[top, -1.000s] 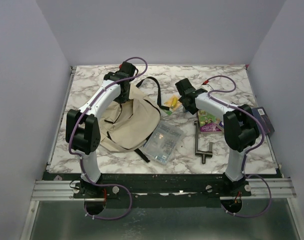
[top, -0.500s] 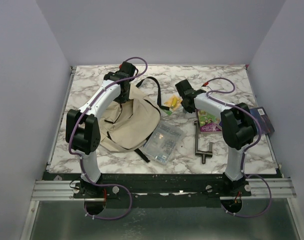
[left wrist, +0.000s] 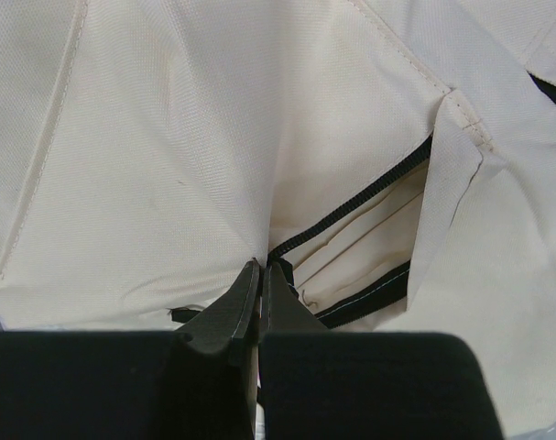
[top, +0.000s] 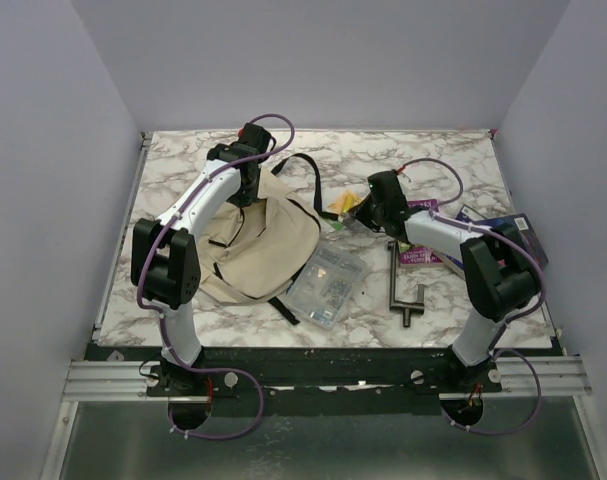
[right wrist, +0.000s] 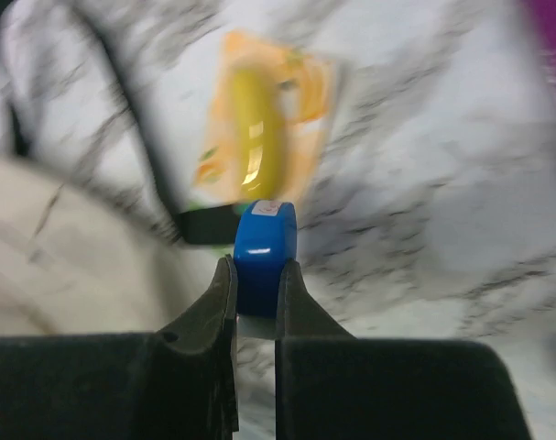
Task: Pack the student bag
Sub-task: Pick up the stationery from the center of the board, then place the stationery in the student bag.
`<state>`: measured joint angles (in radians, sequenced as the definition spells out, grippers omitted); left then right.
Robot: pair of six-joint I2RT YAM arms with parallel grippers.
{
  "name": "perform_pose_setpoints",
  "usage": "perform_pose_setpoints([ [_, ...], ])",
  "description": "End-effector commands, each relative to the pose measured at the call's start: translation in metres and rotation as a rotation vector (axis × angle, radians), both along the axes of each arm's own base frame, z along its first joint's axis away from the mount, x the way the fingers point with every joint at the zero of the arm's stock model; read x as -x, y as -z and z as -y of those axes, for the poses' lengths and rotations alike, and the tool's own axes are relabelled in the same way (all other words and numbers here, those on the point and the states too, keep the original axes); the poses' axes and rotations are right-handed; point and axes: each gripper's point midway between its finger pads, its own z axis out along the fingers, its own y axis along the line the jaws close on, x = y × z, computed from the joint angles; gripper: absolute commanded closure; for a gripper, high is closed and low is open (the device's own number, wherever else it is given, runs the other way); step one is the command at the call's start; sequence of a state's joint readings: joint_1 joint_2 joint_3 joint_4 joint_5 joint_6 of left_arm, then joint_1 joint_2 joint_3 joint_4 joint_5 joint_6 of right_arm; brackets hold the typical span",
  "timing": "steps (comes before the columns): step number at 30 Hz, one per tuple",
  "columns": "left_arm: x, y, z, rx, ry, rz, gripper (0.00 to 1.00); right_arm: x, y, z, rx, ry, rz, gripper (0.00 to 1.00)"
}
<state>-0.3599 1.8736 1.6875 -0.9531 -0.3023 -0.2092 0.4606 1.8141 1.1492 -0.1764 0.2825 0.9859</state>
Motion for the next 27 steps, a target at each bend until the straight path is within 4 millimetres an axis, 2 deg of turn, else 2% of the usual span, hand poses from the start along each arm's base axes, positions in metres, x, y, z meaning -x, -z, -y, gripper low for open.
perform_pose_setpoints([
  [1, 0.002, -0.027, 0.007, 0.056, 0.01, 0.049, 1.0, 0.008, -0.109, -0.097, -0.399, -0.546, 0.488, 1.0],
  [7, 0.002, -0.028, 0.007, 0.059, 0.009, 0.052, 1.0, 0.035, -0.12, -0.149, -0.675, -0.728, 0.53, 1.0],
  [11, 0.003, -0.03, 0.007, 0.061, 0.008, 0.056, 1.0, 0.051, -0.123, -0.182, -0.866, -0.774, 0.519, 1.0],
  [19, 0.004, -0.032, 0.009, 0.075, 0.009, 0.059, 1.0, 0.048, -0.099, -0.235, -0.835, -0.748, 0.436, 1.0],
  [22, 0.004, -0.033, 0.01, 0.079, 0.013, 0.06, 1.0, 0.047, -0.09, -0.249, -0.821, -0.75, 0.42, 1.0],
  [27, 0.005, -0.038, 0.01, 0.087, 0.019, 0.069, 1.0, 0.044, -0.065, -0.263, -0.722, -0.717, 0.392, 1.0],
])
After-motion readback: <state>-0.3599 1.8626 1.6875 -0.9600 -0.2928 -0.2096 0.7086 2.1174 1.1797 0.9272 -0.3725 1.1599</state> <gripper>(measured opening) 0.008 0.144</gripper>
